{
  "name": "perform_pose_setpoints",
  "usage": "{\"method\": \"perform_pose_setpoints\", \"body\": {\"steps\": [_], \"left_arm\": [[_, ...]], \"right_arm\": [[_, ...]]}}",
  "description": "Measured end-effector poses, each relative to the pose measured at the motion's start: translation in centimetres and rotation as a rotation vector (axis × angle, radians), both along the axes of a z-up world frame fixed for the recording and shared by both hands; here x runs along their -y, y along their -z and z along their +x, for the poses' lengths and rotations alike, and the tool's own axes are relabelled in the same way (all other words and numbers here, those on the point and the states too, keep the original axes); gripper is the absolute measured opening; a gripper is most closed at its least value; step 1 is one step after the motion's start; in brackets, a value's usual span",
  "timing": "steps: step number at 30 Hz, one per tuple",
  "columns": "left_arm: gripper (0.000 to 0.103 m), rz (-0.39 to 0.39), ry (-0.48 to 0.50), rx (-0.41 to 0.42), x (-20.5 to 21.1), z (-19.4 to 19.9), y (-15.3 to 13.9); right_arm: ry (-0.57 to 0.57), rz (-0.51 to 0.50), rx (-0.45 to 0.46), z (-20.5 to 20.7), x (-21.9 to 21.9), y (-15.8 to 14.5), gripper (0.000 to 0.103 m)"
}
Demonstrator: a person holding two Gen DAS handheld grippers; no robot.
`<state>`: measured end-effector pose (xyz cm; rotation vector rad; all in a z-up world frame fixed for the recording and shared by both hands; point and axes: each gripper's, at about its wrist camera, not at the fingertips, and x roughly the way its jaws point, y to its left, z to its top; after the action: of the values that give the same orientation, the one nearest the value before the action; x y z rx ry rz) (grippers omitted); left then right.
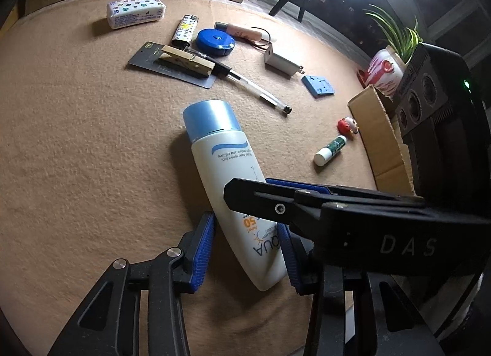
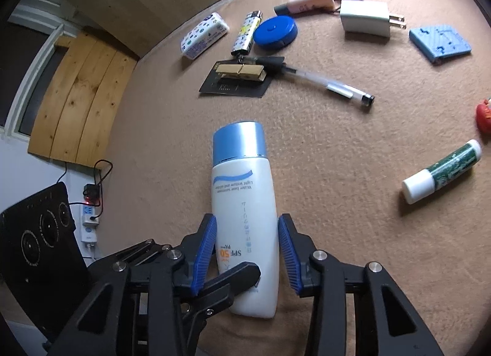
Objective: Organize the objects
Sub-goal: 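Close the left tool on the bottle and lift it toward the box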
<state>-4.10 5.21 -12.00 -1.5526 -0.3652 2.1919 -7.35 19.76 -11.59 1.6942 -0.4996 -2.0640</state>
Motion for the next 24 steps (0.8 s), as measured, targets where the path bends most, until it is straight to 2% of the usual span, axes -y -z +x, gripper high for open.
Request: {"method": "perform_pose_setpoints", "body": {"steps": [6,12,24], "left_arm": [[0.045,0.015,0.012,-0.036,-1.5,0.6,-2.0],[0.045,0.025,0.063,-0.097,-5.3,1.3,-4.7],[0.045,0.082,0.243,-0.194,-17.6,1.8,-9.0]], "right_arm": [[0.035,-0.023,-0.042,1.7,-2.0,-2.0,0.038],[0.099,-0.010,-0.111,3.7,-5.8,-4.8,0.038],[0.296,0.038,-0.202,7.0,-17.1,-8.5,0.038]]}}
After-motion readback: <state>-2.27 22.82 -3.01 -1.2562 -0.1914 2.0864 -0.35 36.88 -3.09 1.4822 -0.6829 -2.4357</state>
